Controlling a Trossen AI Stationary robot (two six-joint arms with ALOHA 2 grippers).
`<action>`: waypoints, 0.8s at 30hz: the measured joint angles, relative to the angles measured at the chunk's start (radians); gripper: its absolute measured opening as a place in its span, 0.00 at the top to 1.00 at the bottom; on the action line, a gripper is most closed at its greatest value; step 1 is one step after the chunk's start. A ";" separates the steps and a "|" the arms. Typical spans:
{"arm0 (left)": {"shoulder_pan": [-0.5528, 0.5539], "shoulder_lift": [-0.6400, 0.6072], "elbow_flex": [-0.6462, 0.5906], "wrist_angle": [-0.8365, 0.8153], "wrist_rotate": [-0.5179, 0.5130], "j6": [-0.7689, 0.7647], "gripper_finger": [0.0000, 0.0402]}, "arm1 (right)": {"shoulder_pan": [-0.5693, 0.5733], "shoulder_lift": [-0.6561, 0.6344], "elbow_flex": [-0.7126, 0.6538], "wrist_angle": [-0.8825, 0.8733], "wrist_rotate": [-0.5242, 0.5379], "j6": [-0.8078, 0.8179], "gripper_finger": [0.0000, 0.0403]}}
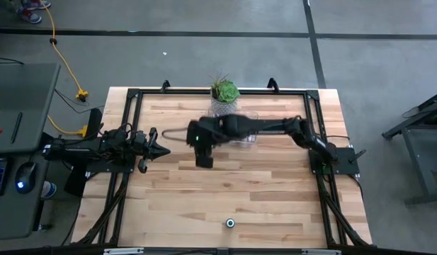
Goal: Pick & Place food coloring
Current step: Put the large red food coloring bottle into the bin
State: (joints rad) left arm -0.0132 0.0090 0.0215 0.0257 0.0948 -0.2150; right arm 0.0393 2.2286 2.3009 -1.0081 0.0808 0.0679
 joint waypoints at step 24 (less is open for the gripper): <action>0.000 0.000 0.000 0.000 0.000 0.000 1.00 | -0.256 -0.045 0.000 -0.092 -0.111 -0.271 0.72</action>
State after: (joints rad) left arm -0.0135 0.0090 0.0212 0.0257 0.0948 -0.2150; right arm -0.2169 2.1839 2.3008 -1.0998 -0.0297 -0.2028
